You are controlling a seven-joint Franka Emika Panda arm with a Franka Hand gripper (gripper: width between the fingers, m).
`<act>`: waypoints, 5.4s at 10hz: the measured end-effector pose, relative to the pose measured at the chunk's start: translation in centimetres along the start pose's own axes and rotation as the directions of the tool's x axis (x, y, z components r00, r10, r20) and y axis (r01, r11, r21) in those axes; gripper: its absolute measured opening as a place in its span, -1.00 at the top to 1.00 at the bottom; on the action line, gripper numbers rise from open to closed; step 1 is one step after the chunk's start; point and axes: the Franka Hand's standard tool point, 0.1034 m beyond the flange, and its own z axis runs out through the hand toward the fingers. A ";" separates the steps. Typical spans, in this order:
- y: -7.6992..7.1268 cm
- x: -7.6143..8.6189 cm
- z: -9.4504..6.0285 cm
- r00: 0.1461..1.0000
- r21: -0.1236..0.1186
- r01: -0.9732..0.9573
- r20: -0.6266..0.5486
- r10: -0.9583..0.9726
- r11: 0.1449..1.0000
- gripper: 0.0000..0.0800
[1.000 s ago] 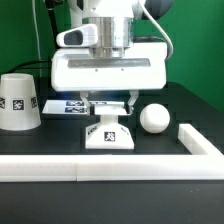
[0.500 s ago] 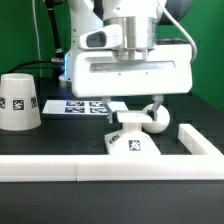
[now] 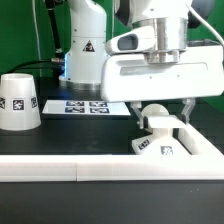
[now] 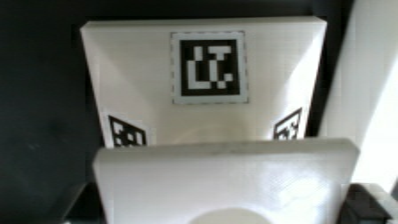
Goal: Assemble lamp
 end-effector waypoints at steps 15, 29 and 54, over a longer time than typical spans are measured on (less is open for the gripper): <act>1.1 -8.1 -6.4 0.993 -0.015 -0.109 0.047 0.110 0.994 -0.75; 3.1 -9.2 -5.0 0.907 -0.015 -0.369 0.213 0.363 0.929 -0.75; -1.2 -13.4 0.6 0.441 -0.073 -0.326 0.870 0.221 0.942 -0.75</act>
Offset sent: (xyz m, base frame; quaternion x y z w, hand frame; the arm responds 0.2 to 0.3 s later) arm 0.0000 0.0000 0.0000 0.0000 0.0000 0.0000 1.0000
